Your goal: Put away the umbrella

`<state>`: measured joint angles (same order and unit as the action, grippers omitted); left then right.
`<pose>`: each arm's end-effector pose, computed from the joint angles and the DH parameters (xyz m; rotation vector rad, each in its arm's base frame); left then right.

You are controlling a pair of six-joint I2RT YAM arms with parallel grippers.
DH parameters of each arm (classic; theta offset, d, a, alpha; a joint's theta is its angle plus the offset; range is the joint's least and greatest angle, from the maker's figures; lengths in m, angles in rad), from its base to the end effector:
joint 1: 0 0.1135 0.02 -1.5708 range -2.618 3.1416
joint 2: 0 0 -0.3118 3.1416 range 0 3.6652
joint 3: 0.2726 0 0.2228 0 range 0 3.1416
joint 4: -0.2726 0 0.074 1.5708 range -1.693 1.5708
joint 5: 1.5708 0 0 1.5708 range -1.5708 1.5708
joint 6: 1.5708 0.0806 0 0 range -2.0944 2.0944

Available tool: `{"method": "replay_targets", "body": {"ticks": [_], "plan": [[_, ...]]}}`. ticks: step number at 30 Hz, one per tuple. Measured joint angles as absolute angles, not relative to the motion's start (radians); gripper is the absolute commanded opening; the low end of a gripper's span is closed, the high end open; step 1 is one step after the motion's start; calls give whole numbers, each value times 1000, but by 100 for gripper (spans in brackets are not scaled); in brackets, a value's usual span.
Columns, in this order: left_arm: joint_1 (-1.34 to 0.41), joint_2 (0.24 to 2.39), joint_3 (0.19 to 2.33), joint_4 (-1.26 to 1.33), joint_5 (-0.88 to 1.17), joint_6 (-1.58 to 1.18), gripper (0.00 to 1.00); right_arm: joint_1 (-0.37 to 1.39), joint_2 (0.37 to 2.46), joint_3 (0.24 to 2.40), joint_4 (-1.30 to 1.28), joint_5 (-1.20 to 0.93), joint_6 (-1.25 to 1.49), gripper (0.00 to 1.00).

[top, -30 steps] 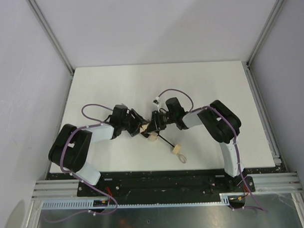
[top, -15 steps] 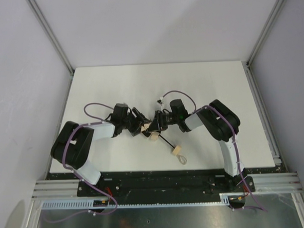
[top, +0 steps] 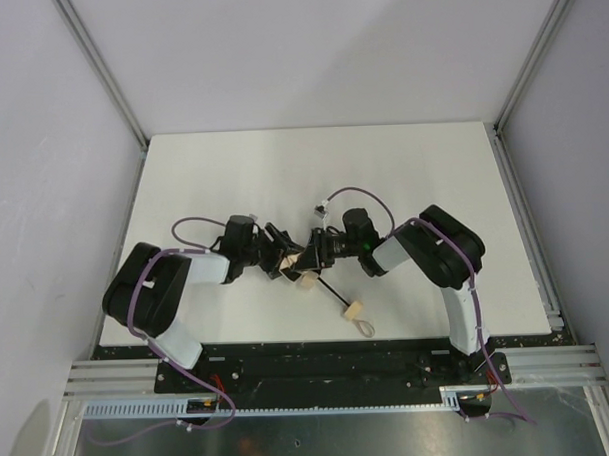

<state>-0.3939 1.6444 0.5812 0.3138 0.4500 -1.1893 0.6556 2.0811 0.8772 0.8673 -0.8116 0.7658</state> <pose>0.2700 -0.1502 0.1662 -0.7680 2.4972 -1.2236 0.3032 0.3069 0.1640 -0.5242 2.1347 1.6579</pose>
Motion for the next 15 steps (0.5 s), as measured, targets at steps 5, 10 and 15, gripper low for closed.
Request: {"method": "replay_targets", "body": {"ticks": [5,10,15], "plan": [[-393,1638,569,319,467,-1211,35,665,2076,859,875,-809,773,0],[-385,1579,556,310,477,-1211,11,667,2036,838,887,-804,775,0],[-377,1487,555,320,494,-1200,1,670,1940,831,854,-785,737,16]]}}
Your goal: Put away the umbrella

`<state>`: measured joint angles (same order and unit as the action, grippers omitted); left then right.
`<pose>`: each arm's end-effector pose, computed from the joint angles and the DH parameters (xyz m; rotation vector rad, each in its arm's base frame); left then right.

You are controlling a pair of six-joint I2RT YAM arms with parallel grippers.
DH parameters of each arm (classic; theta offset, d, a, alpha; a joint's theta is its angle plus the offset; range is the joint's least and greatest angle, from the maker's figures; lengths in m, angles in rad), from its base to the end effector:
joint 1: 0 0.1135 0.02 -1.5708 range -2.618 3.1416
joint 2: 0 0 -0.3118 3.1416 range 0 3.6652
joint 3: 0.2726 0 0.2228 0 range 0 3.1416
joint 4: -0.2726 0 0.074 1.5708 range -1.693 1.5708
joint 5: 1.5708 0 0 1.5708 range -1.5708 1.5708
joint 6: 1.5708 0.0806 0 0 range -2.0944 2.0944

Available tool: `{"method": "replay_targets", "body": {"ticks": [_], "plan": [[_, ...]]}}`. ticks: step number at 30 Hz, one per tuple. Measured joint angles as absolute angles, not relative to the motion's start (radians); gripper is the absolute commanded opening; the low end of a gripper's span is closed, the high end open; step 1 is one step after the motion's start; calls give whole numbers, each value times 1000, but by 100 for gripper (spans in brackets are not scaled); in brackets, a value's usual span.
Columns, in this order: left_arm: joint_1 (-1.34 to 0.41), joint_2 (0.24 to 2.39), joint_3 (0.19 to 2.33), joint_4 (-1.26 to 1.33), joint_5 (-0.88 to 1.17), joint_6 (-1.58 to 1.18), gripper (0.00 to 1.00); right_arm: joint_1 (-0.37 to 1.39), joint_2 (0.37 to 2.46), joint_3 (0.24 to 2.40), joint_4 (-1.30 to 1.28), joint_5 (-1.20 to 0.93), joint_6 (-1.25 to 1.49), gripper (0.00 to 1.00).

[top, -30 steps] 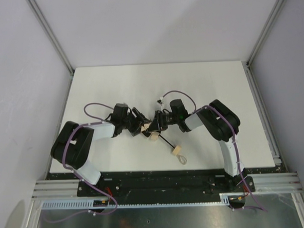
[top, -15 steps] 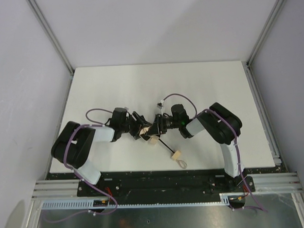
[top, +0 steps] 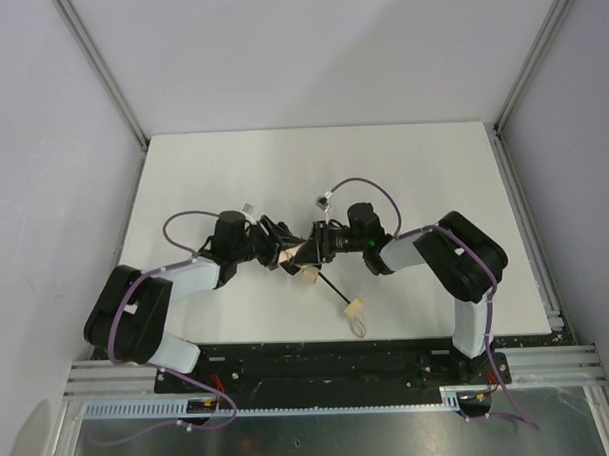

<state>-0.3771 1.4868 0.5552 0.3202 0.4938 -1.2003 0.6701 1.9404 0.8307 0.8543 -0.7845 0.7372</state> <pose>0.2543 -0.1418 0.2046 -0.6873 2.3793 -1.3425 0.2849 0.2984 0.2057 -0.5735 2.0271 1.6358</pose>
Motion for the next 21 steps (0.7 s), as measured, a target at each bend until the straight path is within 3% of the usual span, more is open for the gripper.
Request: {"method": "replay_targets", "body": {"ticks": [4,11,14,21], "plan": [[-376,1433,555,331,503,-1201,0,670,1853,835,754,-749,676,55],[-355,1418,555,329,496,-1216,0,678,1704,914,418,-657,518,91],[-352,1418,555,326,486,-1214,0,670,1657,932,344,-640,499,98],[-342,1410,561,311,480,-1204,0,604,1515,933,215,-606,580,99]]}}
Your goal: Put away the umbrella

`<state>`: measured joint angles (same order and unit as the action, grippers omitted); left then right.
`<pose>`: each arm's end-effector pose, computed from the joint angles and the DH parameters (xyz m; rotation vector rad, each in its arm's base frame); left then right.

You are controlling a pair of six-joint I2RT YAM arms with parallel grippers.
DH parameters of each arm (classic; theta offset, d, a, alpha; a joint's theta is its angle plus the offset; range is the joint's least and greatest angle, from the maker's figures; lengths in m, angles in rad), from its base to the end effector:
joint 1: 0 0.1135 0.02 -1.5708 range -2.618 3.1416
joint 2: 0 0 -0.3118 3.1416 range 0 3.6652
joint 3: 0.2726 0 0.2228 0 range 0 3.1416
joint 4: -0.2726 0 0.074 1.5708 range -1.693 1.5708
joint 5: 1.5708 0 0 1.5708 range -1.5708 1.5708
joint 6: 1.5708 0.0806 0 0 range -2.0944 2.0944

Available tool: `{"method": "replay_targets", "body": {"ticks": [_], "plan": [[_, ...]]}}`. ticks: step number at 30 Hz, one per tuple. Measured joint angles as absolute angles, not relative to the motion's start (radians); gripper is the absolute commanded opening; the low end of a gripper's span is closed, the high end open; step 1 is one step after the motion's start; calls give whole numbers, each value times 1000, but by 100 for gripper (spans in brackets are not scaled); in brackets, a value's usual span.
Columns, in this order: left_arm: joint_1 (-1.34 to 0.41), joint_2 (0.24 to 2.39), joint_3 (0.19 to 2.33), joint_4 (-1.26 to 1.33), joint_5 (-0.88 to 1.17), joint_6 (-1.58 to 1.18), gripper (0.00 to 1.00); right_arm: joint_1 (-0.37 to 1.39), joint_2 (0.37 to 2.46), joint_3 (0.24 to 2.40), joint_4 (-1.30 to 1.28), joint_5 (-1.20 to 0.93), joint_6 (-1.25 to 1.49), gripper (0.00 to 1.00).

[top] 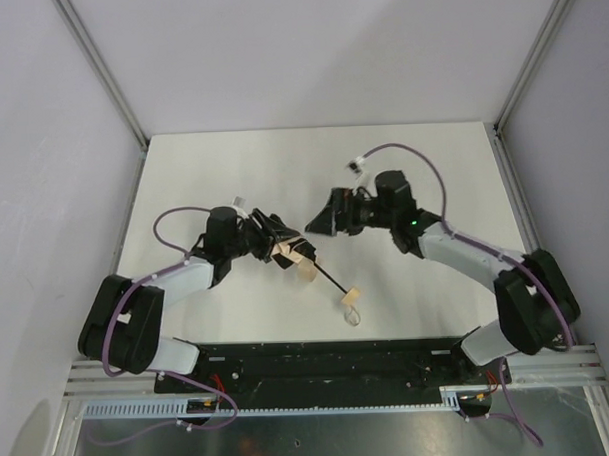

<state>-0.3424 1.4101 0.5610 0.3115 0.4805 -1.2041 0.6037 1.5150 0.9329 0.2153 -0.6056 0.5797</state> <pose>0.2530 -0.1297 0.2253 -0.6879 2.2837 -1.3514 0.2586 0.2341 0.3067 -0.4706 2.0709 1.3341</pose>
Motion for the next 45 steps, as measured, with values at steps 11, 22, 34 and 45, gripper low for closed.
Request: {"method": "replay_targets", "body": {"ticks": [11,22,34,45], "plan": [[-315,1354,695,469,588,-1306,0,298,1354,940,4,-529,884,95],[-311,1339,896,653,609,-1472,0,345,1357,616,345,-602,1407,93],[-311,1356,939,732,608,-1562,0,566,1418,601,729,-532,1851,72],[-311,1357,939,738,607,-1571,0,665,1493,601,853,-493,1967,72]]}}
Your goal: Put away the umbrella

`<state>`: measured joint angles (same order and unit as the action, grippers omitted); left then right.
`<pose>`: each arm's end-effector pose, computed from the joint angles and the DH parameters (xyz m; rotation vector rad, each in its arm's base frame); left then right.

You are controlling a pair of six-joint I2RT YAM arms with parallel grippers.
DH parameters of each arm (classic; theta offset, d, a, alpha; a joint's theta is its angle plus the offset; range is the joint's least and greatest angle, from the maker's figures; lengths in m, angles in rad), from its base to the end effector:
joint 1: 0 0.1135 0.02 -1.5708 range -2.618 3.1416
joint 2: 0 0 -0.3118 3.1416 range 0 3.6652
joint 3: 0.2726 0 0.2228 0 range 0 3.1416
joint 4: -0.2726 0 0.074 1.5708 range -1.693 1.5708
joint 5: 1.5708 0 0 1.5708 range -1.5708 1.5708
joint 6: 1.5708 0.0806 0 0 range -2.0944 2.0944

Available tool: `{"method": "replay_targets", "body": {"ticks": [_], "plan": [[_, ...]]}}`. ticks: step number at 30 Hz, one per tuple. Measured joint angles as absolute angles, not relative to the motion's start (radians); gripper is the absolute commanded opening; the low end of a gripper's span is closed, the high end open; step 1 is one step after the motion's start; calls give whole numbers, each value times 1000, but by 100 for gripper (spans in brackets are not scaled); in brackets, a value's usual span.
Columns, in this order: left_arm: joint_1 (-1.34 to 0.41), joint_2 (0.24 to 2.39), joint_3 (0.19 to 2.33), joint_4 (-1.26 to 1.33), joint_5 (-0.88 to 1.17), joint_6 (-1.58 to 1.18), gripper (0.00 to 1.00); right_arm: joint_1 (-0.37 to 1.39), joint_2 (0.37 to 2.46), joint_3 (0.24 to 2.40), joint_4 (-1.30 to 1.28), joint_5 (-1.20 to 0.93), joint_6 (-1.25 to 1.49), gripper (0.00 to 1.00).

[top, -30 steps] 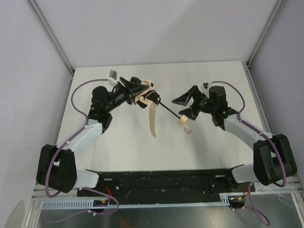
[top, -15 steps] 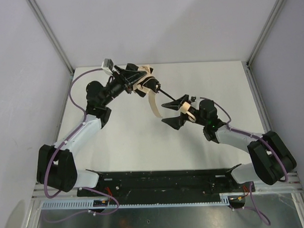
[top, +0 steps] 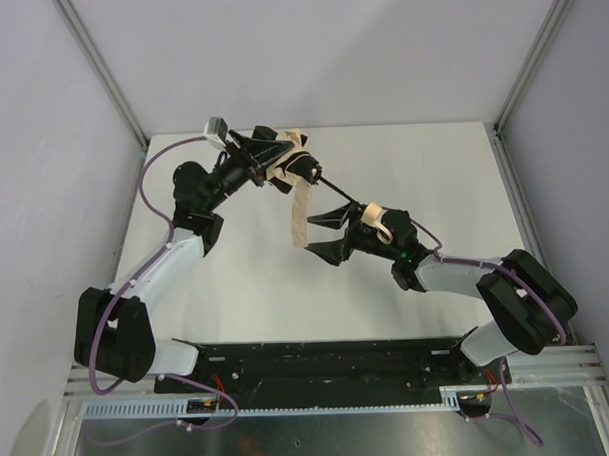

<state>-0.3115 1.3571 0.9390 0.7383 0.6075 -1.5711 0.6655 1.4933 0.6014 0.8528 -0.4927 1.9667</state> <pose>0.2785 -0.1380 0.4300 -0.3506 1.5664 -1.9203 0.2299 0.2289 0.2894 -0.9071 -2.0681 -2.1818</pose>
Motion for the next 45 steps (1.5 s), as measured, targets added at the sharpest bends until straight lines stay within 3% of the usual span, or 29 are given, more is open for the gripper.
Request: {"method": "replay_targets", "body": {"ticks": [17,35,38,41,42,45], "plan": [[-295,1421,1060,751,611,-1570,0,626,1367,601,706,-497,1889,71],[-288,1426,1063,756,633,-1571,0,627,1477,601,897,-503,1972,65],[-289,1434,1063,759,634,-1571,0,627,1480,601,919,-505,1982,54],[-295,1444,1063,760,635,-1571,0,625,1482,601,939,-505,1987,15],[-299,1446,1063,760,635,-1571,0,624,1485,601,954,-503,1994,8],[-318,1449,1062,760,637,-1575,0,611,1507,604,1000,-501,1992,1]]}}
